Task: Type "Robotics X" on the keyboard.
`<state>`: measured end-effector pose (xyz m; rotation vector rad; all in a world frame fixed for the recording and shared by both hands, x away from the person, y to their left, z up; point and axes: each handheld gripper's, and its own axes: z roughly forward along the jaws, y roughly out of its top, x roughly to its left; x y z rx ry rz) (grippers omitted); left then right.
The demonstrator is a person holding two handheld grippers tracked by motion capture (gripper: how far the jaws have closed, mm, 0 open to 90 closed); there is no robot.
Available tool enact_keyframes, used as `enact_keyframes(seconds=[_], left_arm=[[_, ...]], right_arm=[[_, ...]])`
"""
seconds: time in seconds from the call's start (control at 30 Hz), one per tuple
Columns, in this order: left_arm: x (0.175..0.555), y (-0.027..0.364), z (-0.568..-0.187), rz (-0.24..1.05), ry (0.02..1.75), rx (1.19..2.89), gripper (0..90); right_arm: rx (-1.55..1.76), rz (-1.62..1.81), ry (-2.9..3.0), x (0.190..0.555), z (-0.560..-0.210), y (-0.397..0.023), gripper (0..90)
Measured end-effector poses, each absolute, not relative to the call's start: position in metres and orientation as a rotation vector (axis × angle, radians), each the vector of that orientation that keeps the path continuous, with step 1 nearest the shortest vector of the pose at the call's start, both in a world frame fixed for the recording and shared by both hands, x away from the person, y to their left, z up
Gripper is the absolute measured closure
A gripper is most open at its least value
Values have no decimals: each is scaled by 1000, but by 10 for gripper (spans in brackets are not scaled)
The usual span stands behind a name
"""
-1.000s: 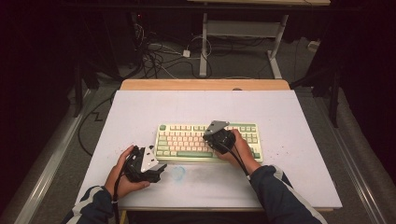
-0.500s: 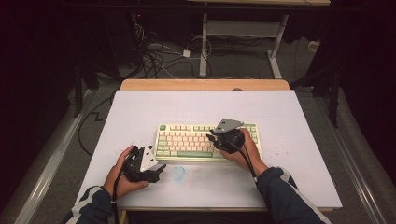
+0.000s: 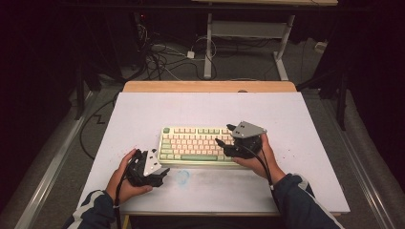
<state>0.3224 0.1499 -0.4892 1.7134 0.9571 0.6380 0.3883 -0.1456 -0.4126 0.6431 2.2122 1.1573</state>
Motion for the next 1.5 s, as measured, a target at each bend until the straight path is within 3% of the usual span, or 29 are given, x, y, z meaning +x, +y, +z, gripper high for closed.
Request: enact_keyframes(seconds=[0.43,1.03,1.4,1.5], left_arm=[[324,152,-487,643,981,1683,220],[323,152,-483,635,986,1667,277],[322,152,-476,583,974,1676,460],[321,152,-474,541,960,1682,551]], right_arm=[[690,1183,2094,367,-405,-171,222],[679,1120,2047,336,-418,-203,220],[682,1113,2055,322,-428,-218,225],[691,1105,2065,316,-433,-223,225]])
